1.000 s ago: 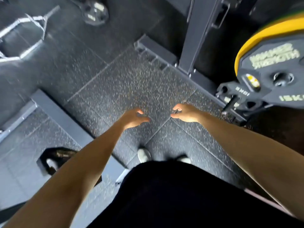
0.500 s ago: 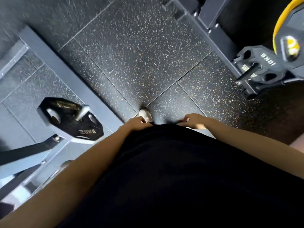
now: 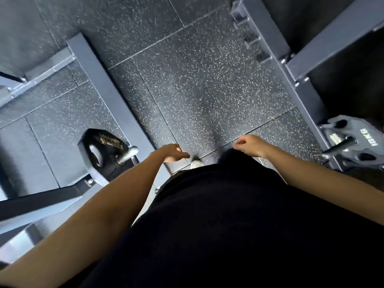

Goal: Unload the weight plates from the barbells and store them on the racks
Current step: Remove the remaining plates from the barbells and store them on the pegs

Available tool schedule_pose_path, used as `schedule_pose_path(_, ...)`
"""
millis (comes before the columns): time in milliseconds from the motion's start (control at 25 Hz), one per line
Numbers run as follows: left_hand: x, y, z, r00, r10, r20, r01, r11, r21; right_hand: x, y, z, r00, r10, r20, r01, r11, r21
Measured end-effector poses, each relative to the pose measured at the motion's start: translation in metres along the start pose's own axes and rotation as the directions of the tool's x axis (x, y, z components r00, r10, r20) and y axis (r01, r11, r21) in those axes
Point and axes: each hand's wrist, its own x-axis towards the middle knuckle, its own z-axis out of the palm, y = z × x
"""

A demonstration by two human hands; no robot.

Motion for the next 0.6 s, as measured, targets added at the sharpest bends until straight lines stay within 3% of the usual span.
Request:
schedule_pose_path(120,0.011,-0.004,-0.033,0.999,-0.026,0.020,0.027,0.997,-0.070,0.035,-0.038,-0.017,0.999,-0.048,0.016,0.049,0.996,-0.077)
schedule_pose_path(280,0.040,-0.003,-0.086,0.997,-0.083,0.011,0.083,0.988,-0.129,0.094,-0.079,-0.056,0.989,-0.017,0.146,0.038,0.989,-0.143)
schedule_pose_path(440,0.066,0.014,-0.165,0.986,-0.164,-0.026,0.153,0.956,-0.252,0.165,-0.137,-0.131,0.986,-0.068,0.155,0.095,0.980,-0.176)
schedule_pose_path(600,0.083,0.042,-0.260,0.954,-0.239,-0.178,0.140,0.887,-0.440,0.219,-0.194,-0.217,0.983,-0.122,0.139,0.152,0.961,-0.231)
